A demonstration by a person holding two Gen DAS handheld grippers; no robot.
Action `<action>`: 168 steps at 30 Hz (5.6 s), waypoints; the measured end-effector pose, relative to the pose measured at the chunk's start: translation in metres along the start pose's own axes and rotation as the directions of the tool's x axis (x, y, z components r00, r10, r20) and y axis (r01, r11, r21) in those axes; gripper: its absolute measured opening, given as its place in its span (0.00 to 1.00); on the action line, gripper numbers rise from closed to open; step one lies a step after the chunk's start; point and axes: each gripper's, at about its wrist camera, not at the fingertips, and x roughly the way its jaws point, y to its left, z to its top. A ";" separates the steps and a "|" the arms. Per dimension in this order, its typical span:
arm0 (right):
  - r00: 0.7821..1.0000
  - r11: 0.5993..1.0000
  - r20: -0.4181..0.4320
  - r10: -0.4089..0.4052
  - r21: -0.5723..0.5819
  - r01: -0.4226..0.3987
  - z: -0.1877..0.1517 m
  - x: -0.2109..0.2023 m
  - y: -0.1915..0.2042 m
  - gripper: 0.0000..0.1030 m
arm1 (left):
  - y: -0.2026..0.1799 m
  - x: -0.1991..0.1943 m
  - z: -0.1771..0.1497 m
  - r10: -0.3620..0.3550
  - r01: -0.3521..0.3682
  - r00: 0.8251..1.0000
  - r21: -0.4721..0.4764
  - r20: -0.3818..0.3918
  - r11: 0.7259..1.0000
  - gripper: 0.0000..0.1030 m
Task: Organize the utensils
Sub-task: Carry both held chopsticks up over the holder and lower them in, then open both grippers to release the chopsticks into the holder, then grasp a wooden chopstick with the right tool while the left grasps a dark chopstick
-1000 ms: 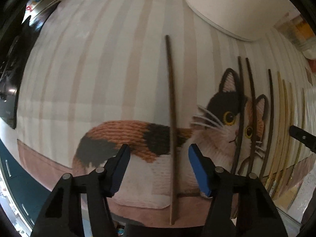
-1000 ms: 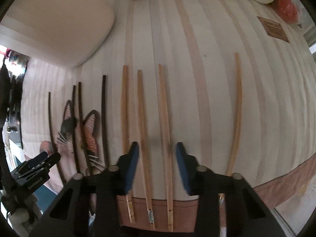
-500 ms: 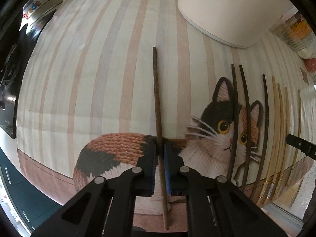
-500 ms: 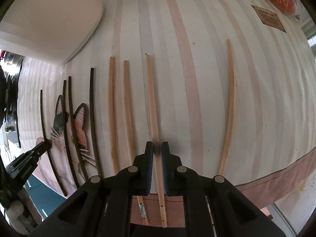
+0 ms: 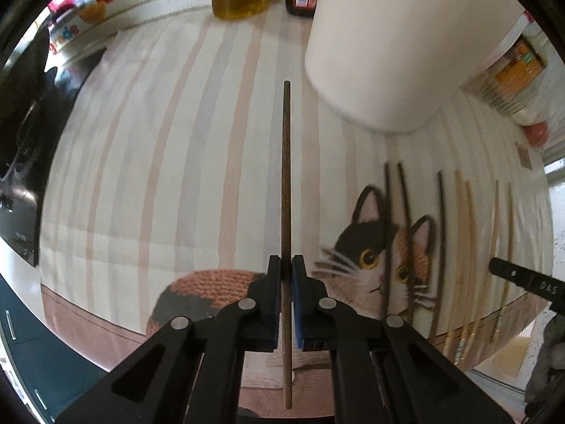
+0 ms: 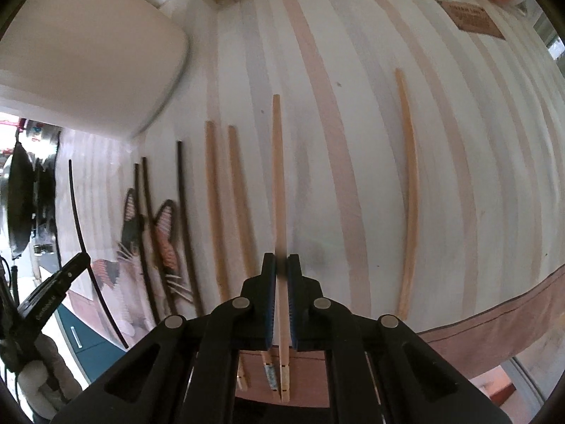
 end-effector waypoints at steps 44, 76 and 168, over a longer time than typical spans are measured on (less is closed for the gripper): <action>0.683 0.939 0.645 0.343 -0.217 -0.266 0.078 -0.270 0.107 0.06 | -0.048 -0.271 0.127 -0.258 0.254 0.766 0.091 0.589 0.963 0.03; 0.704 0.933 0.621 0.343 -0.315 -0.177 0.141 -0.194 0.146 0.19 | -0.050 -0.175 0.176 -0.174 0.187 0.885 0.013 0.431 0.982 0.49; 0.990 0.986 0.009 -0.142 -0.090 0.143 -0.022 0.011 -0.001 0.06 | -0.052 0.045 -0.031 -0.006 0.025 0.988 0.123 -0.154 0.992 0.08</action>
